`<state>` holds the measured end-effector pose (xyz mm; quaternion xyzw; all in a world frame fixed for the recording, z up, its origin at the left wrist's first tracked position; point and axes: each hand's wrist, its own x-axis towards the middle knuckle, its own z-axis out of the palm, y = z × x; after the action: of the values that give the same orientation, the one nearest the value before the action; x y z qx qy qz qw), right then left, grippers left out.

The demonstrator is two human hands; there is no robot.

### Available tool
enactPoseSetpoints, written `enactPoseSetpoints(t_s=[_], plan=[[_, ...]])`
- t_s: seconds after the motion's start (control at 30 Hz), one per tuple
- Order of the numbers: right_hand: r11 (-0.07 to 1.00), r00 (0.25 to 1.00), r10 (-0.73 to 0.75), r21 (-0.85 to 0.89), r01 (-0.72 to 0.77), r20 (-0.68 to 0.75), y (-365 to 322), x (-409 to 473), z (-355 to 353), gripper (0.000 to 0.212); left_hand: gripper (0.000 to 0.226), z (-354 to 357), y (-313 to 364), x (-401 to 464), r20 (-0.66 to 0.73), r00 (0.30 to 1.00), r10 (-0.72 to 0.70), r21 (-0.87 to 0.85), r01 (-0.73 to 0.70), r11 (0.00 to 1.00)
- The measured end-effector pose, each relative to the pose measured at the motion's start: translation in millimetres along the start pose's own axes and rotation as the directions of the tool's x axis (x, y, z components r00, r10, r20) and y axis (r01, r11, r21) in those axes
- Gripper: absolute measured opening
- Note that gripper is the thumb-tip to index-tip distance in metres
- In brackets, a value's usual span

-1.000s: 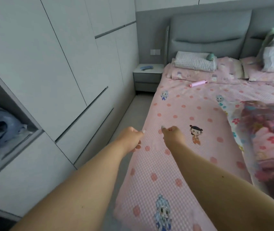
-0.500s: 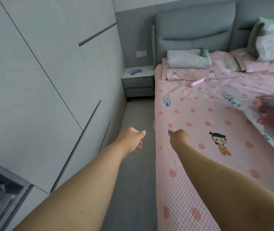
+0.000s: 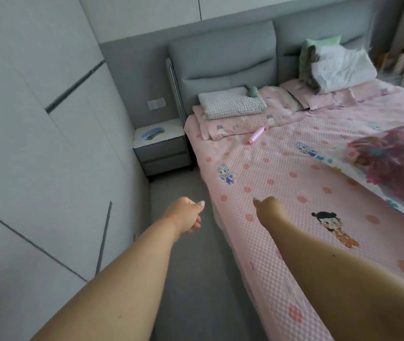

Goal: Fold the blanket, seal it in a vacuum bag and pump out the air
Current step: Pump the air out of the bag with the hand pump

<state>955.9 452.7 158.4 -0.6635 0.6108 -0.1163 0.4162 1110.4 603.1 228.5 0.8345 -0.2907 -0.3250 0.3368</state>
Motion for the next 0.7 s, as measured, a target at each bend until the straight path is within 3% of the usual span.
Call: enactPoseSetpoints(t_s=[0.23, 0.4, 0.5, 0.6, 0.7], plan=[[0.991, 0.998, 0.067, 0.113, -0.066, -0.01, -60, 59, 19, 0.035, 0.023, -42, 23, 125, 0.091, 0.996, 0.026, 0.047, -0.03, 0.998], [0.979, 0.992, 0.118, 0.174, -0.11, -0.04, -72, 135, 10, 0.032, 0.025, -15, 66, 223, 0.165, 0.984, 0.07, 0.117, -0.09, 0.989], [0.97, 0.985, 0.16, 0.195, -0.146, -0.059, -82, 194, -7, 0.046, 0.021, 9, 99, 285, 0.203, 0.976, 0.078, 0.189, -0.117, 0.975], [0.973, 0.987, 0.157, 0.18, -0.146, -0.047, -91, 255, -26, 0.037, 0.016, 32, 130, 347, 0.242, 0.967, 0.079, 0.258, -0.142, 0.956], [0.96, 0.978, 0.179, 0.235, -0.151, -0.103, -98, 303, -41, 0.039, 0.035, 54, 159, 403, 0.251, 0.963, 0.094, 0.353, -0.181, 0.918]])
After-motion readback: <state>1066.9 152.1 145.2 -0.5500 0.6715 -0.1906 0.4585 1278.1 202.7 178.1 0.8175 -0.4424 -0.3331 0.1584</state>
